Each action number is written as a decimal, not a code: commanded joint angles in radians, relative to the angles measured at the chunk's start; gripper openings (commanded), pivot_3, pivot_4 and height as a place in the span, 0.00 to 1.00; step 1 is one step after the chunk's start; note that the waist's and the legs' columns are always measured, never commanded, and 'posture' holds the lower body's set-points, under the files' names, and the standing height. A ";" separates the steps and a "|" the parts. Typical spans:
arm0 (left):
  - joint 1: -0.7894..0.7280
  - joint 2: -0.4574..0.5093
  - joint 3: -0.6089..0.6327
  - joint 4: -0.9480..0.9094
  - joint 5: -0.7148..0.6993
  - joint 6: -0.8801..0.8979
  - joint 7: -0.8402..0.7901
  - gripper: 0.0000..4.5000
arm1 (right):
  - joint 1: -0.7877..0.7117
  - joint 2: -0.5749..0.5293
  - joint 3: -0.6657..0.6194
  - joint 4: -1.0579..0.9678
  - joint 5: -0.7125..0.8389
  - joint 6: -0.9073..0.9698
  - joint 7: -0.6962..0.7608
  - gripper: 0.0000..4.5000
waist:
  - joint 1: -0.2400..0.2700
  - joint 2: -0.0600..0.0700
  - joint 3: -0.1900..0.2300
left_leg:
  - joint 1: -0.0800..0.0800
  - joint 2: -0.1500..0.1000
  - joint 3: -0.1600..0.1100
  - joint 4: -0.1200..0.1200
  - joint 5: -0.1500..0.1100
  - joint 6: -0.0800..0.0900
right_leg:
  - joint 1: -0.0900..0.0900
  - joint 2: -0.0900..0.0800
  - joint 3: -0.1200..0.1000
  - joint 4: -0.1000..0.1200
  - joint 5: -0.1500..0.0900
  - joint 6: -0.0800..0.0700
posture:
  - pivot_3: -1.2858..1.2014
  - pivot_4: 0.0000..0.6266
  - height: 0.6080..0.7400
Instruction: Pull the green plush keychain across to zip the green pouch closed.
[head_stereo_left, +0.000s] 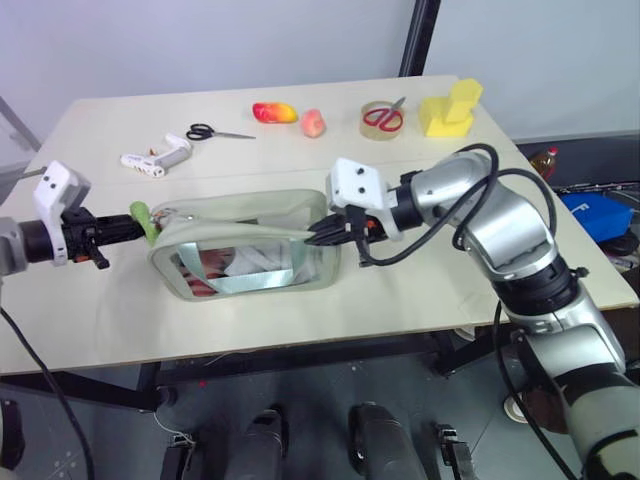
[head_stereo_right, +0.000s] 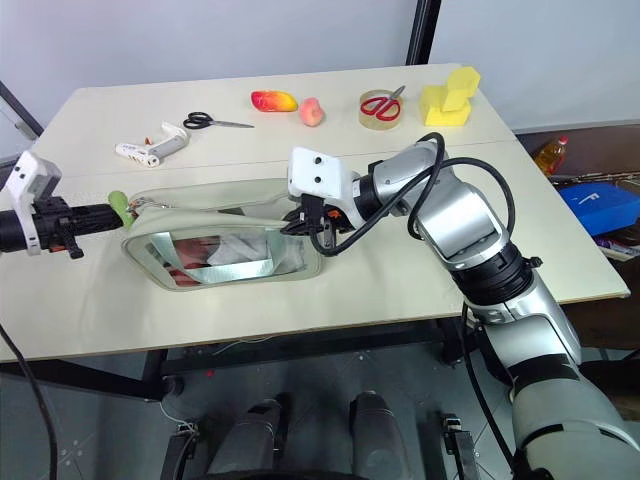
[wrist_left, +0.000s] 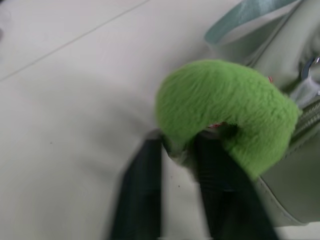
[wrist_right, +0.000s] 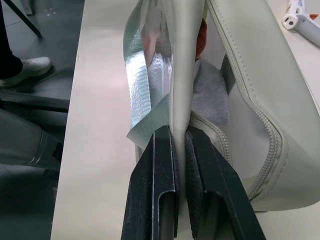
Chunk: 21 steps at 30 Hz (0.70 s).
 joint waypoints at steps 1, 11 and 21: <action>-0.023 0.060 0.070 -0.047 -0.031 0.037 -0.015 0.01 | -0.013 0.015 0.004 0.001 0.003 -0.019 -0.010 0.00 | -0.001 0.000 0.000 | 0.000 0.000 0.000 0.000 0.000 0.000 | 0.000 0.000 0.000 0.000 0.000 0.000 | 0.52 0.24 1.00; -0.138 0.104 0.042 -0.259 -0.156 0.248 -0.080 0.01 | -0.015 0.036 0.009 0.042 -0.006 -0.044 -0.034 0.00 | 0.001 0.000 0.000 | 0.000 0.000 0.000 0.000 0.000 0.000 | 0.000 0.000 0.000 0.000 0.000 0.000 | 0.52 0.24 1.00; -0.291 -0.050 -0.203 -0.217 0.004 0.093 -0.120 0.01 | -0.006 0.052 0.002 0.026 0.003 -0.008 -0.068 0.00 | 0.000 0.000 0.000 | 0.001 0.000 0.001 0.001 0.000 0.000 | 0.001 0.000 0.000 0.002 0.000 0.000 | 0.52 0.24 1.00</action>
